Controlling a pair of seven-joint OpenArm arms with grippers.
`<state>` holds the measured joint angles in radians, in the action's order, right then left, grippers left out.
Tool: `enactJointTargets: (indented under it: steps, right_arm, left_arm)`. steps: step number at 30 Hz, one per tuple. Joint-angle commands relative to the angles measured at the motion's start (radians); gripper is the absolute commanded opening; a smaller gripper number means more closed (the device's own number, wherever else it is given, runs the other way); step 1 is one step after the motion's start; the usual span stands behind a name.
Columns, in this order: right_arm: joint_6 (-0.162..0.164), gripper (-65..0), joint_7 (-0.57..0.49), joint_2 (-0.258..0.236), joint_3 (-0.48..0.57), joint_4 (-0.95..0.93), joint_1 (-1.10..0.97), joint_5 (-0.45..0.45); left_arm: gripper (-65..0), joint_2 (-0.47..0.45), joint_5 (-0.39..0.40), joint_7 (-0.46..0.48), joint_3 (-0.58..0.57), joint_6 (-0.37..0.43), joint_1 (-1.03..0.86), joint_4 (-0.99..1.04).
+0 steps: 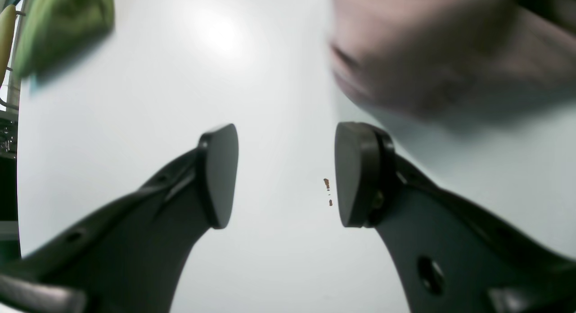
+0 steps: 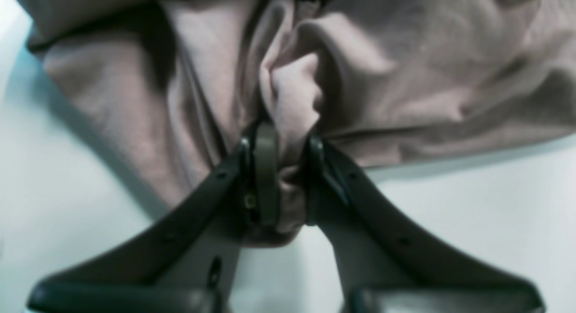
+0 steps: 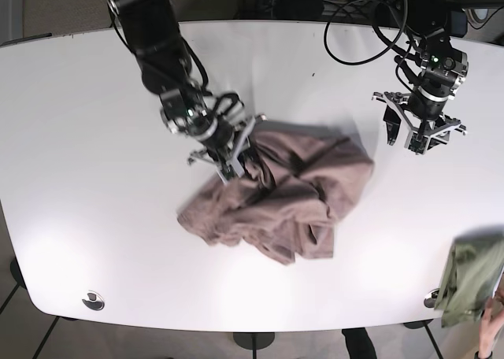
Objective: Fold the T-shirt properly
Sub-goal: 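Grasp the pink T-shirt with the right gripper and drag it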
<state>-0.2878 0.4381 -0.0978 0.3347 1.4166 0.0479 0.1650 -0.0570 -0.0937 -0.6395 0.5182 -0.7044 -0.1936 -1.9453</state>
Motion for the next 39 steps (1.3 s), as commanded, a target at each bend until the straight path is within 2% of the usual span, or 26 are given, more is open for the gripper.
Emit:
enactJointTargets:
  steps: [1,4,7,10,14,15,19,20,21,22,27,31,34,36,37,39]
  right_arm:
    - [-0.003,-62.9,0.001,-0.036,-0.024,0.142,-0.075,0.012]
    - [-0.006,-62.8,0.009,-0.058,-0.108,0.286,-0.247,0.011]
    - [-0.006,-62.8,0.009,-0.067,-0.165,0.344,-0.332,0.011]
    - [-0.006,-62.6,0.009,-0.089,-0.176,0.369,-0.371,0.011]
    - [-0.004,-61.7,0.011,-0.093,-0.174,0.393,-0.375,0.011]
    - [-0.004,-56.6,0.011,-0.092,-0.174,0.41,-0.374,0.011]
    - [-0.006,-19.3,0.011,-0.087,-0.168,0.479,-0.359,0.011]
    - [-0.011,-11.7,0.011,-0.086,-0.159,0.487,-0.342,0.011]
    - [-0.011,-5.2,0.02,-0.086,-0.128,0.488,-0.322,0.011]
    - [-0.011,-1.4,0.051,-0.093,-0.073,0.488,-0.283,0.011]
    - [-0.006,-6.2,0.175,-0.081,0.09,0.462,-0.089,0.017]
    - [-0.012,-8.2,0.244,-0.012,0.157,0.303,0.074,0.011]
    - [-0.012,-8.1,0.302,-0.003,0.254,0.192,0.172,0.02]
    - [-0.012,-8.1,0.304,0.007,0.287,0.112,0.201,0.021]
    - [-0.012,-8.1,0.301,0.028,0.284,0.074,0.201,0.011]
    - [-0.012,-8.2,0.298,0.039,0.258,0.022,0.209,0.011]
  left_arm:
    - [-33.9,-0.01,0.01,0.02,0.003,0.006,0.006,-0.013]
    - [-33.9,-0.01,0.01,0.019,0.003,0.006,0.004,-0.001]
    - [-33.9,-0.013,0.01,0.019,0.003,0.006,0.004,0.04]
    - [-33.9,-0.043,0.012,0.019,0.007,0.006,0.004,0.057]
    - [-33.9,-0.043,0.016,0.019,0.09,0.006,0.012,0.083]
    - [-33.9,-0.056,0.018,0.019,0.11,0.006,0.019,0.094]
    - [-33.9,-0.079,0.018,0.019,0.173,0.006,0.047,0.117]
    - [-33.9,-0.079,0.018,0.019,0.188,0.006,0.047,0.128]
    - [-33.9,-0.079,0.019,0.019,0.199,0.006,0.047,0.137]
    - [-33.9,-0.09,0.019,0.019,0.211,0.006,0.047,0.142]
    - [-33.9,-0.106,0.019,0.019,0.211,0.006,0.046,0.143]
    - [-33.9,-0.105,0.019,0.019,0.208,0.006,0.047,0.142]
    - [-33.9,-0.094,0.021,0.019,0.208,0.006,0.049,0.14]
    - [-33.9,-0.085,0.021,0.019,0.208,0.006,0.049,0.139]
    - [-33.9,-0.085,0.021,0.019,0.208,0.006,0.049,0.14]
    - [-33.9,-0.083,0.021,0.019,0.208,0.006,0.049,0.14]
